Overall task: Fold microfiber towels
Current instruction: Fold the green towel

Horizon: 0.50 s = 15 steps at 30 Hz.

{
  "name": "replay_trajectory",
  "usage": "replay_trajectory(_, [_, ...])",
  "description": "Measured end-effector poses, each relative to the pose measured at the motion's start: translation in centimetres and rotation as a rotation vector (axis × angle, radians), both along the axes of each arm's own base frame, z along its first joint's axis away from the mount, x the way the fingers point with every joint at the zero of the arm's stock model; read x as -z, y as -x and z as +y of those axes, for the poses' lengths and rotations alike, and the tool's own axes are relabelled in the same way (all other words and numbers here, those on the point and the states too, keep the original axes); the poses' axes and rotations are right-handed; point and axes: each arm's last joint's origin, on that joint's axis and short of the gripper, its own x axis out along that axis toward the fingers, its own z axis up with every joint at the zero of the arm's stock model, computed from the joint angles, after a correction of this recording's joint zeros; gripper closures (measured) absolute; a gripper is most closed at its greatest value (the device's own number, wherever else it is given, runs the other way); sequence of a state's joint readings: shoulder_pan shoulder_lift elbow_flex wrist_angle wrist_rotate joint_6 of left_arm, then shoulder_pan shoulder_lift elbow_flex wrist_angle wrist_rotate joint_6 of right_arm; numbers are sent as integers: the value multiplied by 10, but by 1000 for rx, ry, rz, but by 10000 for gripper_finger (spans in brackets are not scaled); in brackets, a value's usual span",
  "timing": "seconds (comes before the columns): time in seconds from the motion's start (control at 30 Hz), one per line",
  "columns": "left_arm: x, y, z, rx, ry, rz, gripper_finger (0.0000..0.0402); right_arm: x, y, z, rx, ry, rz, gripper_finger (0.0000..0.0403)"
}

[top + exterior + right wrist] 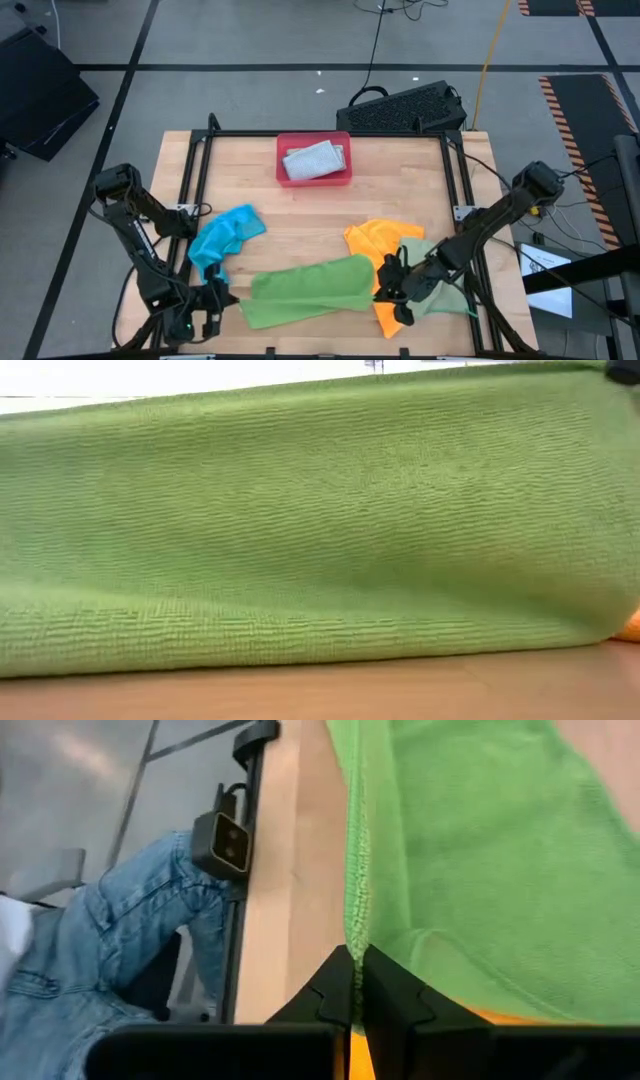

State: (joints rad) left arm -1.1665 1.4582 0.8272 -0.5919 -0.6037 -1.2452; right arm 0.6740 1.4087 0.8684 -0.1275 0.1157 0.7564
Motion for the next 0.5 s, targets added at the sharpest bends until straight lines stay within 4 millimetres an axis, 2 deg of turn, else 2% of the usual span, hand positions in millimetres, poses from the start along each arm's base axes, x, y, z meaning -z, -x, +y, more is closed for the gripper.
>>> replay_trajectory(0.17, [-15,-9,-24,198,114,-168,397,-12,18,13,-111,-103,27,394])
replay_trajectory(0.27, [-28,-13,-35,302,112,-261,394,-24,31,18,-125,-147,2,394])
replay_trajectory(0.4, [-46,-15,-32,357,1,-319,394,-42,43,15,-104,-143,-90,394])
replay_trajectory(0.5, [-63,-16,-19,378,-99,-336,397,-56,45,1,-94,-84,-184,394])
